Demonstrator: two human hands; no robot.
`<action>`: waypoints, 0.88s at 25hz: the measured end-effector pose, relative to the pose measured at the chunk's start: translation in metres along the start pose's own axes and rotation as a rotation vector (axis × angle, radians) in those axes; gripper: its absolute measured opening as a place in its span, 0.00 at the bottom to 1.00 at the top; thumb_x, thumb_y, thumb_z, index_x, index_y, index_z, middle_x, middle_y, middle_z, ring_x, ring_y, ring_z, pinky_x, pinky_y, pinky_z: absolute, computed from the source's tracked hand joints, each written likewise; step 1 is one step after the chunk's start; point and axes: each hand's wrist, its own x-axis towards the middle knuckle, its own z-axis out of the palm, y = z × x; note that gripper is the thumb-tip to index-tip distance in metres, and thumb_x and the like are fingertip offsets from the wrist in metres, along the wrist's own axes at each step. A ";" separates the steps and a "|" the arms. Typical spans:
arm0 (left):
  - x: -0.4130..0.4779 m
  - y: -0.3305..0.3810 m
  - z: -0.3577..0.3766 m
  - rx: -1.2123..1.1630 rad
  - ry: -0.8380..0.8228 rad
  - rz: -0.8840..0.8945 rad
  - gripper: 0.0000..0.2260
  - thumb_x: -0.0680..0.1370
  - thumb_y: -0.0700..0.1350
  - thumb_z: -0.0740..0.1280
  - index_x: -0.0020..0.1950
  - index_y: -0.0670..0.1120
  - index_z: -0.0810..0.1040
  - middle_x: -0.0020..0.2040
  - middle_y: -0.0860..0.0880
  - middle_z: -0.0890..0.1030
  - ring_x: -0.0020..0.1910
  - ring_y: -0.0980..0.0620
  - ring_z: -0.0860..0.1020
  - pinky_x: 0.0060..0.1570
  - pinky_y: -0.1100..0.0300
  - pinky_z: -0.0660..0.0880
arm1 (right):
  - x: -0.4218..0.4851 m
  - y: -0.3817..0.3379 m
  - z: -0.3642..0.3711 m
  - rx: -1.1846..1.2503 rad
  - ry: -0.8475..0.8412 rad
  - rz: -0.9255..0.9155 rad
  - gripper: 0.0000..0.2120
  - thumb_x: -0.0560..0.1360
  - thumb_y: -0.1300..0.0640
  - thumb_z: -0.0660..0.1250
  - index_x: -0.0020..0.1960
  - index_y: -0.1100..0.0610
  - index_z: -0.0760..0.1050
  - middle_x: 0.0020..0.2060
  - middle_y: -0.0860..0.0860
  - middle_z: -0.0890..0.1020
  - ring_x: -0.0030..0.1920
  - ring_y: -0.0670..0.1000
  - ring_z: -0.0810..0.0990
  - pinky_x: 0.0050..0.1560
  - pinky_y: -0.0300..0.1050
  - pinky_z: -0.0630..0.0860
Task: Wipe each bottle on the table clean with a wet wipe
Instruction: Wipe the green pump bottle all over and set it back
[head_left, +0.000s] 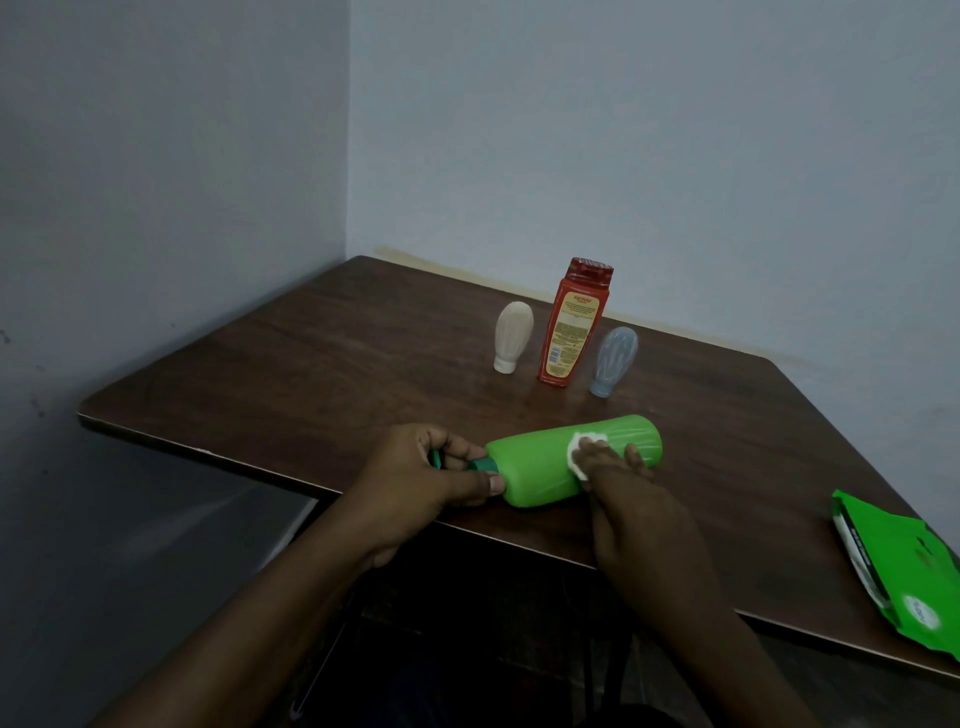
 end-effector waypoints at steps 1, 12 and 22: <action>-0.001 0.001 0.000 -0.017 -0.006 -0.014 0.14 0.67 0.33 0.81 0.50 0.36 0.84 0.40 0.39 0.86 0.38 0.47 0.84 0.43 0.58 0.82 | -0.001 -0.006 0.003 0.011 -0.020 0.002 0.26 0.72 0.67 0.64 0.70 0.59 0.73 0.69 0.53 0.74 0.71 0.53 0.71 0.74 0.48 0.62; -0.002 0.002 -0.003 -0.079 -0.036 -0.064 0.15 0.68 0.32 0.80 0.53 0.33 0.83 0.48 0.34 0.86 0.44 0.43 0.86 0.44 0.57 0.85 | -0.017 -0.014 0.010 -0.127 0.042 -0.083 0.22 0.72 0.66 0.67 0.65 0.62 0.77 0.65 0.57 0.78 0.65 0.55 0.78 0.70 0.52 0.68; -0.003 0.004 -0.006 -0.093 -0.020 -0.083 0.17 0.65 0.33 0.81 0.52 0.33 0.83 0.46 0.36 0.87 0.43 0.42 0.86 0.49 0.51 0.85 | -0.021 -0.008 0.006 -0.195 0.109 0.012 0.21 0.70 0.67 0.69 0.63 0.62 0.79 0.63 0.57 0.80 0.65 0.52 0.75 0.66 0.56 0.69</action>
